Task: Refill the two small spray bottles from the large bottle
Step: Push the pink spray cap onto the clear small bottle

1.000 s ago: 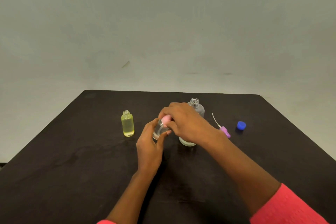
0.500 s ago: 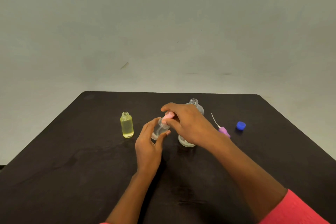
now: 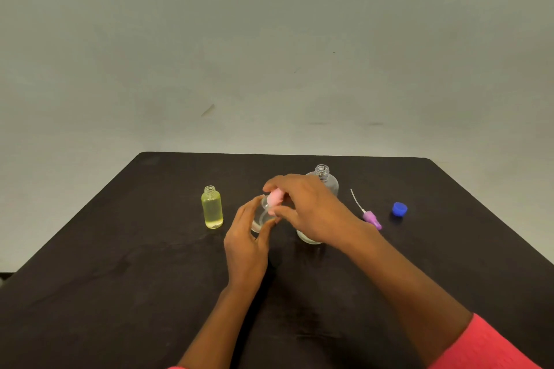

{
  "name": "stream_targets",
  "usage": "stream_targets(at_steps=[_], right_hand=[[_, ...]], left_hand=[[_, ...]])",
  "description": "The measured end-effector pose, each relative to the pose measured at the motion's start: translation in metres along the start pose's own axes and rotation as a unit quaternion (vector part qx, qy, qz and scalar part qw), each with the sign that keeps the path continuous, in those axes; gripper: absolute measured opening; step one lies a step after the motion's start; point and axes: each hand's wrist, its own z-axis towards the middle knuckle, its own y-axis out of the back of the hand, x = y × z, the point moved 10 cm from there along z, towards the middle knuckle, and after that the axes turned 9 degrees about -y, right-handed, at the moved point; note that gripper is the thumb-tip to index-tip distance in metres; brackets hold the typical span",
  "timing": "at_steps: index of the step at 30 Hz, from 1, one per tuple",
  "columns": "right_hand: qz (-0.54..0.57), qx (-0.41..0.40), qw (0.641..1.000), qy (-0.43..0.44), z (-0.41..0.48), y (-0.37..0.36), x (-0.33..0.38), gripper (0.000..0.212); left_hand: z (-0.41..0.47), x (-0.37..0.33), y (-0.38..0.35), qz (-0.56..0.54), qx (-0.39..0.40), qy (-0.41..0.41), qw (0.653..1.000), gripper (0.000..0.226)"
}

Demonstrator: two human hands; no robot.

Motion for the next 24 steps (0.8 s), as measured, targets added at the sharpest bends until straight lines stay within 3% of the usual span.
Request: stream_targets(at_steps=[3,9,13,15,17,21,24], right_hand=[[-0.037,0.01,0.999,0.002,0.001,-0.003,-0.001,0.024],[0.018,0.003,0.999,-0.029,0.001,0.002,-0.01,0.022],[0.059,-0.064,0.991,-0.105,0.002,0.01,-0.029,0.024],[0.014,-0.103,0.987,-0.124,0.0,0.013,-0.031,0.029],[0.022,-0.103,0.988,-0.117,-0.003,0.013,-0.032,0.032],[0.114,-0.019,0.992,-0.056,-0.005,0.009,-0.026,0.021],[0.112,-0.063,0.99,-0.058,-0.006,0.014,-0.032,0.017]], left_hand=[[0.002,-0.006,0.002,0.011,-0.002,-0.02,1.0,0.043],[0.001,-0.001,0.001,0.033,0.012,-0.038,0.999,0.041],[-0.001,-0.008,-0.004,0.041,0.018,-0.052,0.998,0.041],[-0.003,-0.008,-0.006,0.054,0.023,-0.063,0.996,0.042],[-0.004,-0.008,-0.007,0.065,0.026,-0.072,0.995,0.045],[0.0,-0.009,0.001,0.041,-0.005,-0.047,0.998,0.041],[0.001,-0.008,0.002,0.052,-0.006,-0.049,0.997,0.044]])
